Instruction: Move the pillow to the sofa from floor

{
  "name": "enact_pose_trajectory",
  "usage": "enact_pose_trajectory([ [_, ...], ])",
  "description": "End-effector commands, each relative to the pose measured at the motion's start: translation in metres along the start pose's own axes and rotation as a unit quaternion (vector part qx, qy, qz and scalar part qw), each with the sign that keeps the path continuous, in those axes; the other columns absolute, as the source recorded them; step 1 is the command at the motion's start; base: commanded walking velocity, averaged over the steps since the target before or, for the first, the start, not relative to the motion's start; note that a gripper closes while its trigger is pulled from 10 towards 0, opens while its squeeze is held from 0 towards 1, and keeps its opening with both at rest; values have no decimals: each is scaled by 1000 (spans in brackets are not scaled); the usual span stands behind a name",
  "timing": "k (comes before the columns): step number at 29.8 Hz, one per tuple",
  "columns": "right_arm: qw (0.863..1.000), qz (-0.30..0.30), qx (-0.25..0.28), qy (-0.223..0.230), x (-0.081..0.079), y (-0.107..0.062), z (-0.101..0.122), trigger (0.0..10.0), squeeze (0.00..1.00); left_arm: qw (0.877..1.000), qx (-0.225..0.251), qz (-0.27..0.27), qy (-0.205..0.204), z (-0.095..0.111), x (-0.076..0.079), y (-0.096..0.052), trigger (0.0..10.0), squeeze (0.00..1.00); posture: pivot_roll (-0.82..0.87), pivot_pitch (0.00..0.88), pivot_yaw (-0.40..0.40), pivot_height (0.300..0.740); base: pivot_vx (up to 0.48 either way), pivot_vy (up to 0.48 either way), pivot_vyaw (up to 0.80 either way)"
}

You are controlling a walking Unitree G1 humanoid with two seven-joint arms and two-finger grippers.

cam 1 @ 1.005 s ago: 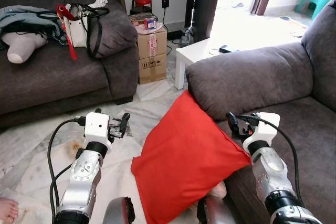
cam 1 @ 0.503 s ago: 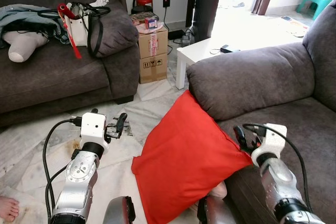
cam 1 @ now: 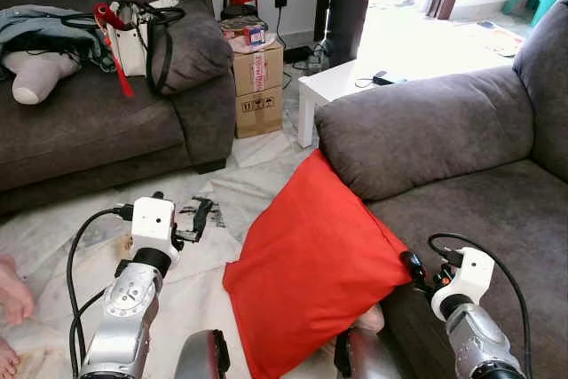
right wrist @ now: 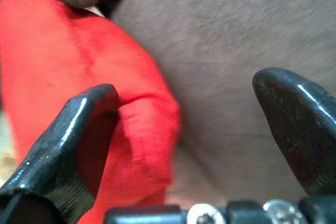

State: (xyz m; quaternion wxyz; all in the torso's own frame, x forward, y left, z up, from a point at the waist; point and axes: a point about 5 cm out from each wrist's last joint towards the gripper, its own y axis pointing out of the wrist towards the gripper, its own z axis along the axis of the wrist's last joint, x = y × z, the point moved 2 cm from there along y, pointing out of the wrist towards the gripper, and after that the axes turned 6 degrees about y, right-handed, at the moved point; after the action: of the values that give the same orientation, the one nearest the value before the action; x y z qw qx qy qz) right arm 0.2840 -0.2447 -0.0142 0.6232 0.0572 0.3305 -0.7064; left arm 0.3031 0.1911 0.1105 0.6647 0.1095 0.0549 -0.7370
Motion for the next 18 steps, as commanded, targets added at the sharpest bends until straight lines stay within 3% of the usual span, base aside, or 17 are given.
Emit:
enact_pose_trajectory([
  [1, 999, 23, 4, 46, -4, -1, -4, 10000, 0, 1000, -5, -1, 2, 0, -3, -6, 10000, 0, 49, 62, 2, 575, 0, 0, 0],
  [5, 996, 67, 2, 63, -14, -4, -12, 10000, 0, 1000, -12, 1, 0, -2, -4, -11, 10000, 0, 49, 81, -2, 575, 0, 0, 0],
  [9, 988, 120, 22, 98, -23, -6, -7, 10000, 0, 1000, -15, -3, -3, -1, -1, -13, 10000, 0, 41, 91, 7, 575, 0, 0, 0],
  [18, 985, 135, 31, 103, -27, -13, -13, 10000, 0, 1000, -14, -19, -6, 1, 5, -6, 10000, 0, 20, 87, 25, 575, 0, 0, 0],
])
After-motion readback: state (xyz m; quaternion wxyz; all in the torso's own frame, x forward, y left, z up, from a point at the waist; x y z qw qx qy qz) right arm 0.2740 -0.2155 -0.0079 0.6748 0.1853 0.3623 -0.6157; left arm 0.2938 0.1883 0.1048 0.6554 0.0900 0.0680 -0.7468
